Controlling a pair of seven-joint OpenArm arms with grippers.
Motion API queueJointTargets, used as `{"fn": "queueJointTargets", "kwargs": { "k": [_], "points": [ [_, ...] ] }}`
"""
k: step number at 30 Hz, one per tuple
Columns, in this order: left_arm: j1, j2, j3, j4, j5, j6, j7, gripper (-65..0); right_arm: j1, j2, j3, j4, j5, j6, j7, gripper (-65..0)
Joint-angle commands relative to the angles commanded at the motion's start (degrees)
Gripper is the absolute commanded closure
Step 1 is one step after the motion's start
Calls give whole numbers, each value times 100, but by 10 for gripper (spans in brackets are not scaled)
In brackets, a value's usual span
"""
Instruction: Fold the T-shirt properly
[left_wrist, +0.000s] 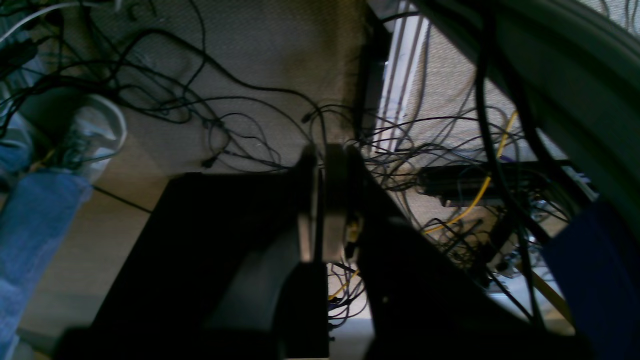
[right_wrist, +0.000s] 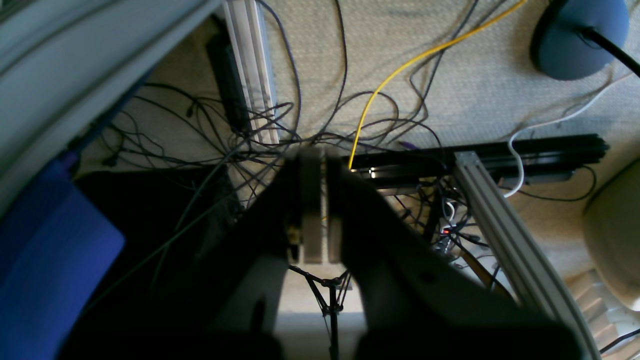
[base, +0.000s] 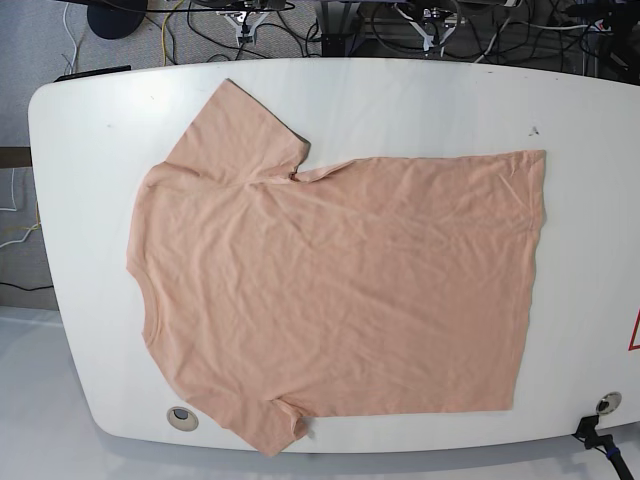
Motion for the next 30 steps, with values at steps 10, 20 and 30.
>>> {"fn": "queueJointTargets", "kwargs": {
  "k": [10, 20, 30],
  "points": [
    [26, 2, 12, 7, 19, 17, 3, -25, -33, 15, 17, 23, 21, -9, 2, -41],
    [484, -53, 28, 403, 7, -3, -177, -22, -487, 42, 22, 404, -28, 493, 53, -41],
    [1531, -321, 95, 1797, -11, 60, -414, 0, -811, 64, 45, 733, -30, 650, 129, -42]
  ]
}}
